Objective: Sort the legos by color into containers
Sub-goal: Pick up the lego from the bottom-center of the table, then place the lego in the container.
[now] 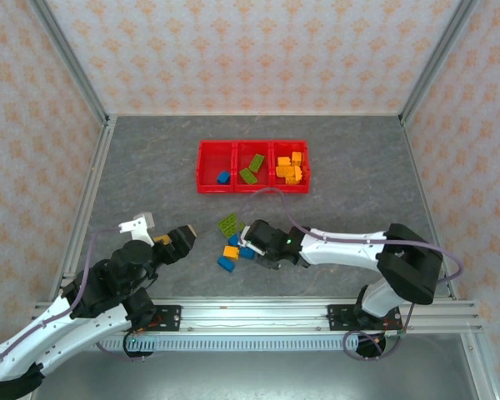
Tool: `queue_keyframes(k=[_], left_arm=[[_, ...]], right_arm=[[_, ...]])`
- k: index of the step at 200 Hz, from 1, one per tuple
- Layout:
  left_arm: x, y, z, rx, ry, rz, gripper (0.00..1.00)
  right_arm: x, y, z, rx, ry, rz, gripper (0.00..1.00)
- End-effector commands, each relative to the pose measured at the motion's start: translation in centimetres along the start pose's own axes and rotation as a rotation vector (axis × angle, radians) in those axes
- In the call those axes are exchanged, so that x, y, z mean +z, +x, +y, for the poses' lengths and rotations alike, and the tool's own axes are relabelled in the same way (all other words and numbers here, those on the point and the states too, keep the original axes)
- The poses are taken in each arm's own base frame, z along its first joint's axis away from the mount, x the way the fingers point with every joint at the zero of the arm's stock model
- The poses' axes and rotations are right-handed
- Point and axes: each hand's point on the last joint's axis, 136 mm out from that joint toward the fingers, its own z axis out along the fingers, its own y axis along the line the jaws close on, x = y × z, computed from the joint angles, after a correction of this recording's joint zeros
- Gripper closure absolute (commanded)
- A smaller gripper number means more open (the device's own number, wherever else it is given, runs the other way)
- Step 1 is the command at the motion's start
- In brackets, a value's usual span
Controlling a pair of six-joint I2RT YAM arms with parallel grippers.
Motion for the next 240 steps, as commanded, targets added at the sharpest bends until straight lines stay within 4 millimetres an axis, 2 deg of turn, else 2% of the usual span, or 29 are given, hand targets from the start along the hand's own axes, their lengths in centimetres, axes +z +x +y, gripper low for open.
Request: queue_keyframes(k=[1,19,47,62,78,97,126,159,163,198,218,240], left_arm=[[0.0,-0.5,0.3,0.004,-0.015,-0.031,0.01],[-0.4,-0.9,0.5,-0.01,-0.019,-0.05,0.01],[-1.4,-2.3,1.6,-0.085,-0.049,-0.121,0.01],[-2.0,-2.8,2.0,-0.119,-0.043,-0.15,0.01],[-2.5,-3.2,2.3,-0.15,-0.026,-0.176,0.01],[-2.9,-3.5,2.5,-0.174,-0.015,-0.193,0.01],[-3.2,-3.6,3.1,-0.205,-0.037,-0.201,0.01],[-3.2,-3.4,3.2,-0.2,-0.049,-0.194,0.01],[-3.1,-3.4,3.2,-0.2,-0.05,-0.193,0.01],[-3.1,-3.4,3.2,-0.2,-0.049,-0.19,0.01],[-3.2,-3.4,3.2,-0.202,-0.05,-0.193,0.01],[-3.2,-3.5,3.3,-0.208,-0.05,-0.198,0.01]], right_arm=[[-2.8,-1.3,-2.1,0.053,0.079,-0.027,0.95],[-5.2,-3.7,-3.6,0.109,0.12,-0.121,0.96],[-9.5,-9.3,-6.4,0.186,0.154,-0.374,0.98],[-10.6,-11.9,-8.3,0.224,0.158,-0.467,0.98],[-10.6,-14.9,-10.3,0.269,0.143,-0.517,0.98],[-9.6,-18.2,-12.8,0.322,0.169,-0.536,0.96],[-6.8,-22.6,-14.7,0.329,0.153,-0.554,0.96],[-2.3,-26.4,-16.5,0.362,0.115,-0.527,0.96],[-1.3,-26.5,-16.5,0.362,0.113,-0.512,0.96],[3.5,-28.6,-17.5,0.379,0.094,-0.476,0.94],[5.7,-28.9,-18.3,0.415,0.085,-0.439,0.8],[7.0,-28.7,-19.2,0.452,0.082,-0.424,0.74]])
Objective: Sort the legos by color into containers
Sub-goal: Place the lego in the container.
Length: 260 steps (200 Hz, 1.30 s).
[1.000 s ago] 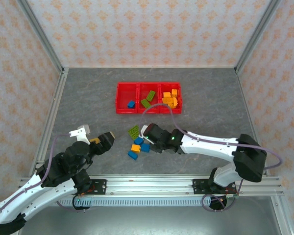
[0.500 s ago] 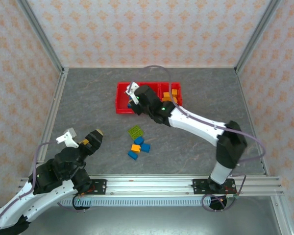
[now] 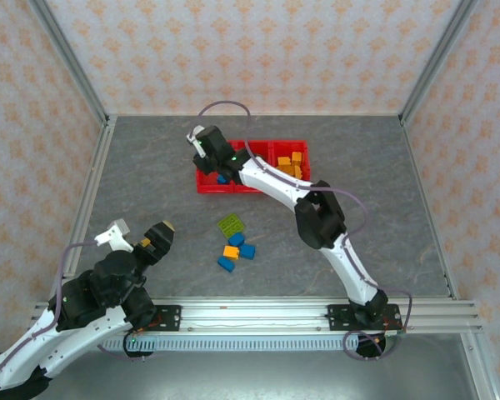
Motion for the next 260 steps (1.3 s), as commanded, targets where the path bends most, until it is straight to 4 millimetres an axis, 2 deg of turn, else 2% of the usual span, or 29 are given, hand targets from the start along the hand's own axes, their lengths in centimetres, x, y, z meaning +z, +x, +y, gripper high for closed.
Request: queue_keyframes(k=[1,34,46,56,67,73,100,124,132,155,164,190,214,228,240,260], left_arm=[[-0.5,-0.9,0.3,-0.01,-0.018,-0.033,0.01],[-0.4,-0.9,0.3,-0.011,-0.019,-0.034,0.01],[-0.4,-0.8,0.2,-0.012,-0.018,-0.033,0.01],[-0.3,-0.8,0.2,-0.01,-0.02,-0.031,0.01],[-0.3,-0.7,0.2,-0.011,-0.025,-0.027,0.01],[-0.3,-0.8,0.3,-0.014,-0.031,-0.027,0.01],[0.1,-0.6,0.6,-0.009,-0.075,-0.028,0.01],[0.7,-0.2,0.7,0.035,-0.127,-0.009,0.01],[1.1,0.3,0.5,0.059,-0.134,0.012,0.01],[2.5,2.2,0.0,0.101,-0.131,0.072,0.01],[3.1,2.9,0.0,0.107,-0.128,0.095,0.01],[4.4,4.6,-0.3,0.131,-0.124,0.139,0.01],[5.3,5.5,-0.7,0.169,-0.131,0.169,0.01],[5.9,6.2,-1.1,0.2,-0.13,0.193,0.01],[6.6,7.0,-1.6,0.233,-0.118,0.224,0.01],[7.5,8.9,-3.4,0.291,-0.052,0.301,0.01]], right_arm=[[0.4,0.4,-1.3,0.054,0.007,0.04,0.74],[1.0,1.5,-2.7,0.082,0.031,0.057,0.72],[1.0,1.6,-2.9,0.089,0.032,0.059,0.68],[0.9,1.6,-2.9,0.096,0.03,0.06,0.58],[0.7,1.5,-2.6,0.12,0.004,0.068,0.37],[0.5,1.4,-2.3,0.133,-0.017,0.066,0.31],[-0.5,0.2,-2.2,0.185,-0.036,0.036,0.22],[-2.4,-1.7,-2.6,0.228,-0.03,-0.008,0.17],[-3.3,-2.5,-2.9,0.243,-0.023,-0.025,0.12],[-6.6,-5.1,-4.0,0.306,0.001,-0.093,0.06],[-8.2,-6.1,-4.1,0.321,-0.005,-0.124,0.0],[-13.4,-8.5,-5.0,0.379,-0.004,-0.237,0.0],[-19.2,-10.1,-6.6,0.447,0.029,-0.364,0.0],[-22.3,-10.4,-8.1,0.495,0.083,-0.429,0.0],[-24.3,-10.4,-8.4,0.453,0.108,-0.465,0.0],[-26.3,-8.4,-9.3,0.402,0.174,-0.49,0.0]])
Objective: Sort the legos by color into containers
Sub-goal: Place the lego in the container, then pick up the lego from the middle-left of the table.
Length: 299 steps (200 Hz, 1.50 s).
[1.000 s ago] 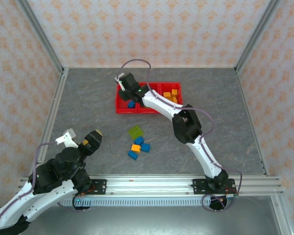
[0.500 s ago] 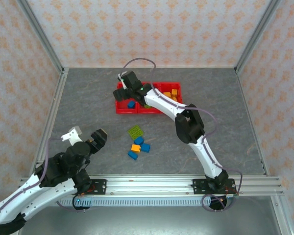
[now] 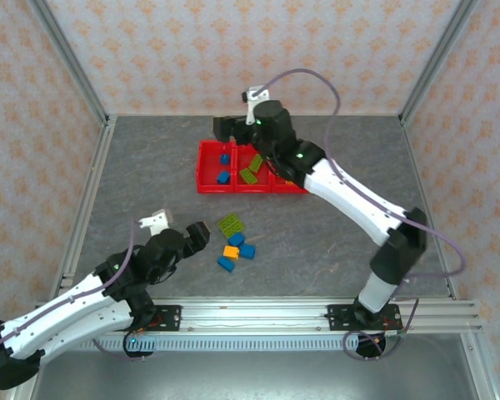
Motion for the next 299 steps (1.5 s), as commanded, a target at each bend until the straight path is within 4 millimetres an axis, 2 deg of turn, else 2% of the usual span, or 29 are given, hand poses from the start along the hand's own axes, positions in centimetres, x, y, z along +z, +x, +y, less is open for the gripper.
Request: queue_keyframes(k=[1,15,34,67,89,120,153,184,213,236,299], left_arm=[[0.9,0.9,-3.4,0.086,0.116,0.057,0.01],[1.6,1.7,-4.5,0.104,0.141,0.096,0.01],[2.7,3.0,-4.8,0.133,0.123,0.147,0.01],[4.5,6.1,-5.4,0.245,0.094,0.253,0.03],[5.1,8.3,-7.2,0.329,0.113,0.328,0.11],[6.7,11.2,-9.5,0.462,0.073,0.418,0.12],[9.1,13.3,-9.5,0.558,-0.043,0.487,0.13],[10.1,13.9,-10.1,0.559,-0.052,0.5,0.13],[10.7,13.2,-10.1,0.58,-0.095,0.468,0.14],[11.1,12.6,-9.5,0.586,-0.136,0.45,0.2],[10.6,9.9,-8.3,0.575,-0.203,0.38,0.22]], right_arm=[[-2.2,-0.5,-2.0,-0.04,0.088,-0.09,0.0],[-3.5,1.0,-3.2,-0.061,0.109,-0.082,0.0],[-5.3,3.5,-5.3,-0.059,0.167,-0.061,0.0],[-9.6,7.3,-8.9,-0.018,0.253,-0.086,0.0],[-12.9,7.1,-10.3,0.001,0.278,-0.14,0.0],[-15.1,6.9,-11.1,-0.005,0.299,-0.15,0.0],[-15.7,7.5,-11.8,0.022,0.326,-0.158,0.0],[-15.4,7.9,-11.7,0.026,0.312,-0.148,0.0],[-15.2,8.3,-11.3,0.016,0.29,-0.13,0.0],[-15.0,8.6,-11.2,0.008,0.282,-0.127,0.0],[-14.3,9.4,-11.3,-0.011,0.292,-0.095,0.0]])
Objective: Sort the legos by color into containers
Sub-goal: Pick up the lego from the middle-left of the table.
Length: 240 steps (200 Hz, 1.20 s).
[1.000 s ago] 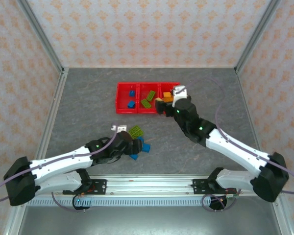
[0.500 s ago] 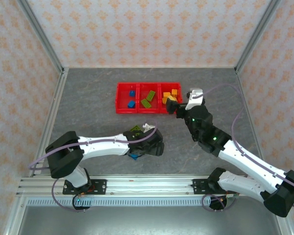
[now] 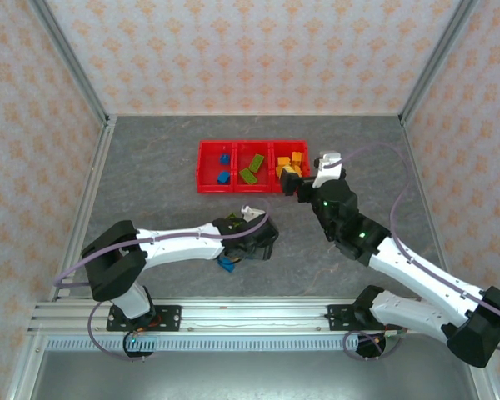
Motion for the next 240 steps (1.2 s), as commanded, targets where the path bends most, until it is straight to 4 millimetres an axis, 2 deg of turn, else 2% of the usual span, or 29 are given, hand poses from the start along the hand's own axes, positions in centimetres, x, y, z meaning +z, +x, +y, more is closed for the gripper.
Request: queue_keyframes(k=[1,44,74,116,173,240], left_arm=[[-1.1,-1.0,1.7,-0.007,-0.064,-0.033,0.22],[-0.3,-0.4,1.6,0.003,-0.071,-0.002,0.24],[-0.2,-0.2,1.0,0.0,-0.044,0.008,0.31],[-0.2,-0.2,0.5,0.006,-0.031,0.014,0.32],[0.5,1.0,1.5,0.02,-0.074,0.05,0.32],[1.1,1.5,0.4,0.047,-0.047,0.075,0.35]], right_arm=[[0.2,0.3,0.0,-0.008,0.003,0.005,0.0],[0.4,0.3,0.1,-0.013,0.002,0.004,0.0],[0.4,0.4,0.0,-0.018,0.003,0.006,0.0],[0.3,0.5,-0.2,-0.017,0.01,0.005,0.0],[0.4,0.4,0.0,-0.03,0.004,0.013,0.0],[0.5,0.3,0.1,-0.039,0.001,0.009,0.0]])
